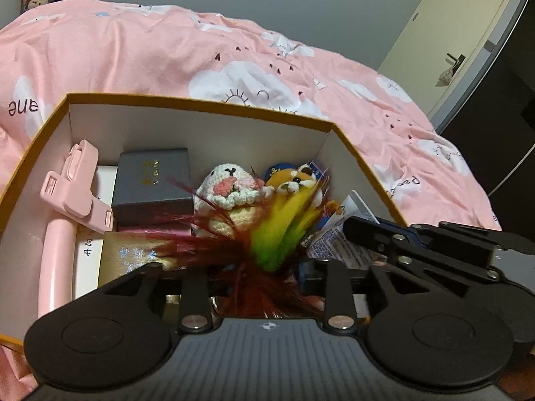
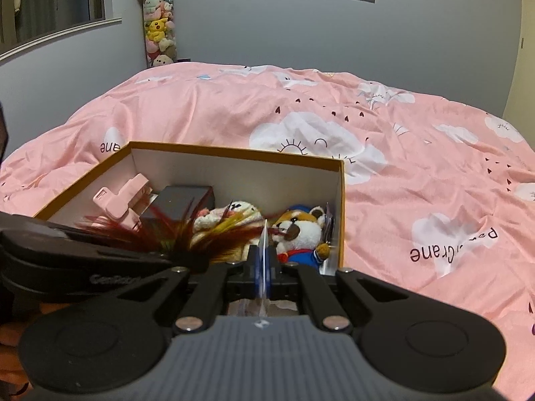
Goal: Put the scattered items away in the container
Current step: 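Lower the feather toy into the box with the left gripper while the right gripper lowers the packet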
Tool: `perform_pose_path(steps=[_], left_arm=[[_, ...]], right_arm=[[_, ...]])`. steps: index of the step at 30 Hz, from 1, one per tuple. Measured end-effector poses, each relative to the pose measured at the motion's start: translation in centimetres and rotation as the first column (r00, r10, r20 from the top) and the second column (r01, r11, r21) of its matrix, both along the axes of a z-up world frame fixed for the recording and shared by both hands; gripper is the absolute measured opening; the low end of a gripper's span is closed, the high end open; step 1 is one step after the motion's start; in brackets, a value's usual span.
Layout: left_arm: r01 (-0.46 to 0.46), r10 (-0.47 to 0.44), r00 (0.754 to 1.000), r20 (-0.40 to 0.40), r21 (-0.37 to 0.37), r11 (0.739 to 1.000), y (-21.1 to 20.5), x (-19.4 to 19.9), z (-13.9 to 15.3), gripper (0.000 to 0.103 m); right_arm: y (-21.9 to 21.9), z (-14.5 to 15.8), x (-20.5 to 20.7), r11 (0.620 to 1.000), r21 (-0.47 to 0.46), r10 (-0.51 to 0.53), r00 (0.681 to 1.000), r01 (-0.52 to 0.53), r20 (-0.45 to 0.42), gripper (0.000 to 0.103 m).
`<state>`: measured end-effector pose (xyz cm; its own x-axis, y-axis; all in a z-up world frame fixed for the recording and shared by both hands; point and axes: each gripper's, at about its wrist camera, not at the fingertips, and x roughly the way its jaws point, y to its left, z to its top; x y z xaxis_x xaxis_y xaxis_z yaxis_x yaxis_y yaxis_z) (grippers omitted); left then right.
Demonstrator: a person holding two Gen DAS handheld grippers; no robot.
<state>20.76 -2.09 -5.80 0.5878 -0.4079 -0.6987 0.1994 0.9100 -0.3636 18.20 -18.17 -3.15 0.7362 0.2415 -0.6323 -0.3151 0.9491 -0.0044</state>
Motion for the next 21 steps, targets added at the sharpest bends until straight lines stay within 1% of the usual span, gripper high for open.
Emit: perform_pose_path(steps=[2,6,9,12,14,21], left_arm=[[-0.009,0.009,1.0,0.024,-0.004,1.0,0.3,-0.4,0.5,0.05],[-0.028,0.029,0.997,0.07,-0.019,0.999,1.3,-0.9,1.8,0.053],[-0.072,0.073,0.991,0.109,-0.019,0.997,2.2,-1.4,2.9,0.053],[-0.115,0.114,0.985,0.132,-0.001,0.993,3.0,-1.6,3.4,0.053],[-0.129,0.126,0.982,0.138,0.012,0.992,3.4,-1.7,3.6,0.053],[-0.152,0.144,0.982,0.119,0.06,0.987,3.5,-2.1,3.0,0.053]], right_arm=[[0.1,0.0,0.0,1.0,-0.009,-0.005,1.0,0.005,0.007,0.004],[0.4,-0.2,0.0,1.0,-0.026,-0.001,1.0,0.001,0.023,0.004],[0.8,-0.4,-0.1,0.999,-0.049,0.006,0.999,-0.004,0.038,0.004],[1.2,-0.7,-0.2,0.998,-0.065,0.021,0.999,-0.019,0.033,0.004],[1.3,-0.9,-0.2,0.997,-0.075,0.025,0.999,-0.023,0.024,0.004],[1.3,-0.7,-0.6,0.997,-0.074,0.016,1.0,-0.014,0.022,0.007]])
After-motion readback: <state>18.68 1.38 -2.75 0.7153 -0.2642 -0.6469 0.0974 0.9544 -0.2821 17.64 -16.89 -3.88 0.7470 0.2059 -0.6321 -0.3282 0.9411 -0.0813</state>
